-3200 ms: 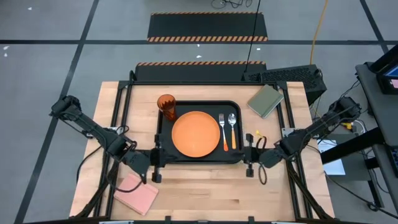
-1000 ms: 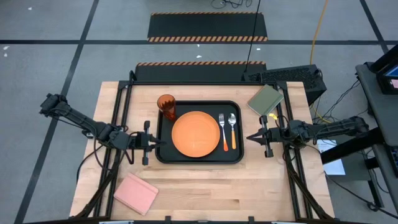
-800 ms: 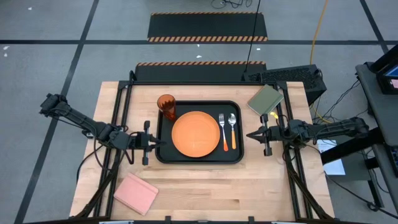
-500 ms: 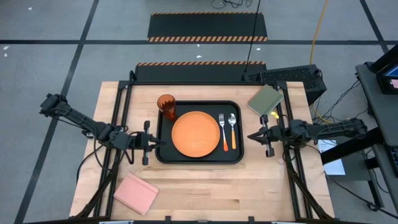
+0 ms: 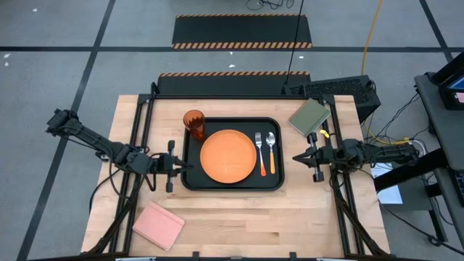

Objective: Pick and place plate/cup/fork/spoon on tray
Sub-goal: Return to Home Position

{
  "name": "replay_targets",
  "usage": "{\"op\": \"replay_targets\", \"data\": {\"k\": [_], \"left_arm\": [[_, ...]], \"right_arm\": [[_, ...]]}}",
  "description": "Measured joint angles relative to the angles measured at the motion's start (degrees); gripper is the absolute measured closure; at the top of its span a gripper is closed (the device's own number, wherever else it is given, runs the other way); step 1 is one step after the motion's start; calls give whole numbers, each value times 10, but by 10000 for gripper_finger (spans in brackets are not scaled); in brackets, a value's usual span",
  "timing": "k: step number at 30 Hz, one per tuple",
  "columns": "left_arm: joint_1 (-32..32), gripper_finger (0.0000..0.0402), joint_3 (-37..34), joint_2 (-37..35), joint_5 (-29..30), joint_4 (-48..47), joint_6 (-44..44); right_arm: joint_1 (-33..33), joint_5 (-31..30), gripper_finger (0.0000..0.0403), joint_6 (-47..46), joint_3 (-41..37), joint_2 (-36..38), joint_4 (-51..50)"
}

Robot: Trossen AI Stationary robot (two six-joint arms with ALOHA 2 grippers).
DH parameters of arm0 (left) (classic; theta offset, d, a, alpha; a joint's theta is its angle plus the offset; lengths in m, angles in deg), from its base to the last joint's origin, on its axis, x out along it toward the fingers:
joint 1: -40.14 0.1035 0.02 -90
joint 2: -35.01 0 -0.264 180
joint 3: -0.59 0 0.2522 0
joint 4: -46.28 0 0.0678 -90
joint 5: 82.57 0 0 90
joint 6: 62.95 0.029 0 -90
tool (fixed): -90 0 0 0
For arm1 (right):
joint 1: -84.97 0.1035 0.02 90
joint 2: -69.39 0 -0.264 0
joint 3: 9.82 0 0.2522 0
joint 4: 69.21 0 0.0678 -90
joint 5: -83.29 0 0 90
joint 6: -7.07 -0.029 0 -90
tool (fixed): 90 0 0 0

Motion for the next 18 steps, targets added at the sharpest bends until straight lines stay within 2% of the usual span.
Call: {"op": "replay_targets", "data": {"k": [4,8,18], "left_arm": [[0,378,0,0,0,0,0],[0,378,0,0,0,0,0],[0,378,0,0,0,-1,0]], "right_arm": [[0,-1,403,-1,0,0,-14],[0,-31,403,-9,0,0,-29],[0,-29,403,-18,0,-1,-39]]}}
